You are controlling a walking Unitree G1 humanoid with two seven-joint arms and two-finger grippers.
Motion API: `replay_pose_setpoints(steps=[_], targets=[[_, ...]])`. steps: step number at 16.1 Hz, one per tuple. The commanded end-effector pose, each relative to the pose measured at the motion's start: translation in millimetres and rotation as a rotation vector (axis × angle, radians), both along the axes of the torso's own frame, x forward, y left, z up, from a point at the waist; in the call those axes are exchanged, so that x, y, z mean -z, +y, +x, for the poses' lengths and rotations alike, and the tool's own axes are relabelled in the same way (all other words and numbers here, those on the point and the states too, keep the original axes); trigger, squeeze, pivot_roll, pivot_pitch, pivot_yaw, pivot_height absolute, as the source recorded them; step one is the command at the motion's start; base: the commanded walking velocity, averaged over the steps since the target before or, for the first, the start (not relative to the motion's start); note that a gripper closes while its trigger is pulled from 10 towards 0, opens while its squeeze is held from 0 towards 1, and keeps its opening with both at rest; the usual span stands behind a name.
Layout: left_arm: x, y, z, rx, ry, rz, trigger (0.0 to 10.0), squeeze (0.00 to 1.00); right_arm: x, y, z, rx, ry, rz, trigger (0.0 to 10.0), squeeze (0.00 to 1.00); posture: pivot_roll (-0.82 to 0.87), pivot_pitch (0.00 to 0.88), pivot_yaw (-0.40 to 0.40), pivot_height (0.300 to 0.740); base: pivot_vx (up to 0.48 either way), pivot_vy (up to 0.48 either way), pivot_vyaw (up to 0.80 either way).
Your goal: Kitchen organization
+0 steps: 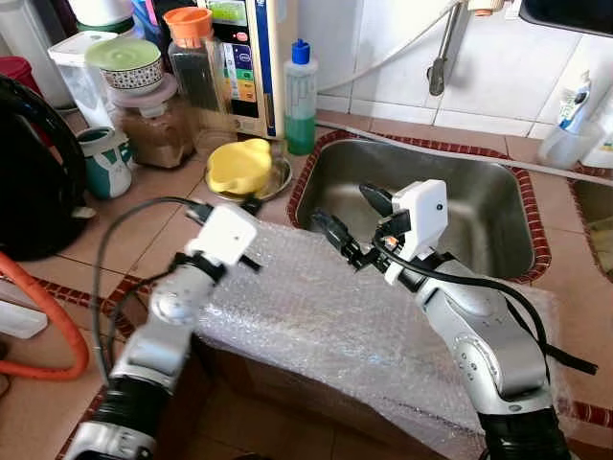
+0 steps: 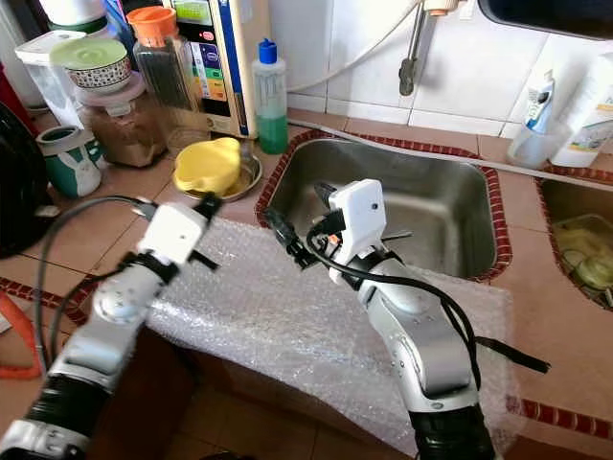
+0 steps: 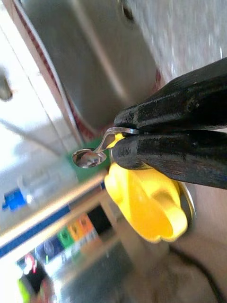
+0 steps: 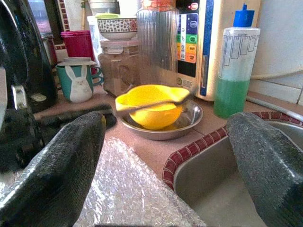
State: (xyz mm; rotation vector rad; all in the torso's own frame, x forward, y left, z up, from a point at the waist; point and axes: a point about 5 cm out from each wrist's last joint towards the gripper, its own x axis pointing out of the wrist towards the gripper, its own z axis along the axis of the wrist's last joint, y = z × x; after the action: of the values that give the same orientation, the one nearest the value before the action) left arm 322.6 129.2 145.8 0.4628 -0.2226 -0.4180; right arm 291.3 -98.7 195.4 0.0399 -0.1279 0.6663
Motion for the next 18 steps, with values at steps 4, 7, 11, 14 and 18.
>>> replay_pose_setpoints(steps=[4,7,11,14,18], targets=[[-14,-9.8,-5.0,0.068,-0.068,0.005,0.0,0.00,-5,-5.4,5.8,0.039,-0.012,0.005,10.0,1.00,-0.05,0.018,0.047,0.740,0.000,0.000,0.00],[-34,-22.0,-15.3,0.176,-0.291,0.073,0.0,0.00,-5,-17.1,17.0,0.149,0.071,0.144,10.0,1.00,-0.05,0.014,0.045,0.740,0.000,0.000,0.00],[-37,-37.0,-26.2,0.295,-0.411,0.108,0.0,0.00,-14,-37.2,33.7,0.245,0.207,0.463,10.0,0.00,-0.05,0.008,0.043,0.740,0.000,0.000,0.00],[-25,-43.7,-29.5,0.363,-0.405,0.153,0.0,0.00,-21,-40.0,37.7,0.238,0.251,0.578,10.0,0.00,-0.05,0.005,0.044,0.740,0.000,0.000,0.00],[-17,-48.9,-27.1,0.368,-0.390,0.164,0.0,0.00,-31,-33.9,33.3,0.136,0.287,0.708,10.0,0.00,-0.06,0.009,0.043,0.740,0.000,0.000,0.00]])
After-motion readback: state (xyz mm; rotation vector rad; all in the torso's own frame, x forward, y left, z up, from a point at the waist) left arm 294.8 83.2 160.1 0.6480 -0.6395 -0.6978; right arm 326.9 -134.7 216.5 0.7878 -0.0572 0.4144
